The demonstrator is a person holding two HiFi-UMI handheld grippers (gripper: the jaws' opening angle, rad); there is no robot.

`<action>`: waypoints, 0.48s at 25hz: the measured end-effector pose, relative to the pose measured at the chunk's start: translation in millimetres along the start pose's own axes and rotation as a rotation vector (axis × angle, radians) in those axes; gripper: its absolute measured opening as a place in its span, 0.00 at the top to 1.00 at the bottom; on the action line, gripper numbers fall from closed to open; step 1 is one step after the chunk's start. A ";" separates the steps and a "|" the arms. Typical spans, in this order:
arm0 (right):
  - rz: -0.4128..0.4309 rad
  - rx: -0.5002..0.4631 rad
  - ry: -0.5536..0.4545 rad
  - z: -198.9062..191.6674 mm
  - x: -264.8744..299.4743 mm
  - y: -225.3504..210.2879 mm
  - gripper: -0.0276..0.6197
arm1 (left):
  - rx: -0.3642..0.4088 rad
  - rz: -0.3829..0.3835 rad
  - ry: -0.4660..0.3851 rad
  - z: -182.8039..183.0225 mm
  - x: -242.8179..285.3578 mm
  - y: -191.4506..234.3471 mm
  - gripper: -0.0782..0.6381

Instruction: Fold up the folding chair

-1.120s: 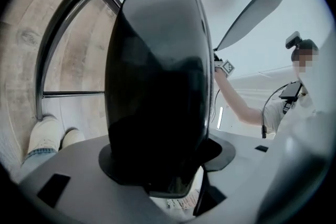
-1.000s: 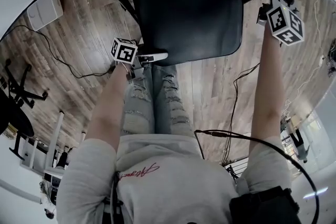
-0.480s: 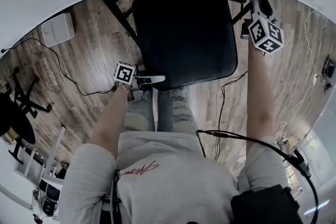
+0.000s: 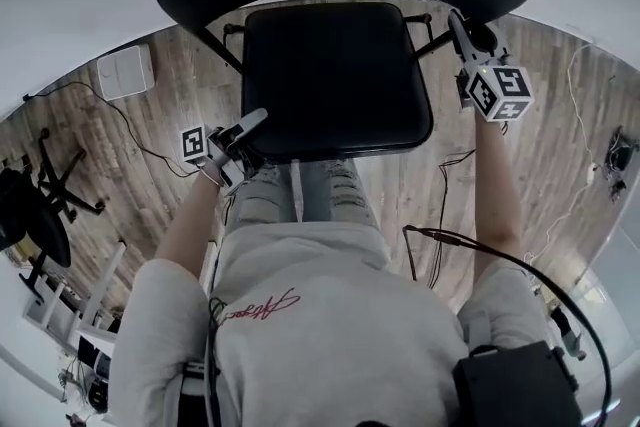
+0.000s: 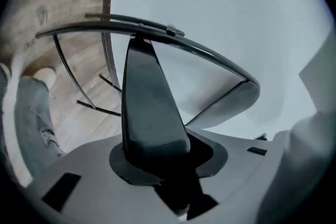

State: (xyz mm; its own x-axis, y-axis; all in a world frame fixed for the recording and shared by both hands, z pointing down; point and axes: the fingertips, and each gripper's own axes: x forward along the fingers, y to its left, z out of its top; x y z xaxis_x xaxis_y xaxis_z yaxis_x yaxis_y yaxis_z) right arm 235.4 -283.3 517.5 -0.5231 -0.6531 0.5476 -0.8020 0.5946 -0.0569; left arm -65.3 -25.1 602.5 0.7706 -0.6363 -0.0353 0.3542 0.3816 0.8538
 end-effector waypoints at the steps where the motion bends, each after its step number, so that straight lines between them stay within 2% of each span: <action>1: 0.048 -0.012 0.020 -1.0 -1.4 4.2 0.81 | 0.006 0.041 -0.003 7.3 0.6 -2.5 0.68; 3: 0.093 -0.029 0.022 3.6 -4.7 7.0 0.82 | -0.012 0.069 -0.008 13.8 6.5 -14.4 0.67; 7: 0.115 -0.081 0.020 24.5 6.8 0.2 0.82 | -0.133 0.070 -0.083 26.9 28.0 -45.6 0.67; 10: 0.177 -0.125 0.033 32.6 17.7 1.3 0.83 | -0.213 0.122 -0.141 39.9 37.0 -57.1 0.67; 12: 0.219 -0.145 0.005 44.0 15.0 5.9 0.86 | -0.248 0.160 -0.173 50.1 41.3 -68.5 0.66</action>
State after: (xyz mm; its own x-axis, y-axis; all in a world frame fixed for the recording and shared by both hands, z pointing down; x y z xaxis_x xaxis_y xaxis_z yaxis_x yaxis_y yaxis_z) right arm 210.2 -310.2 488.6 -0.6779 -0.4990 0.5399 -0.6198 0.7828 -0.0547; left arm -84.3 -111.2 568.5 0.7333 -0.6512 0.1955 0.3704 0.6237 0.6883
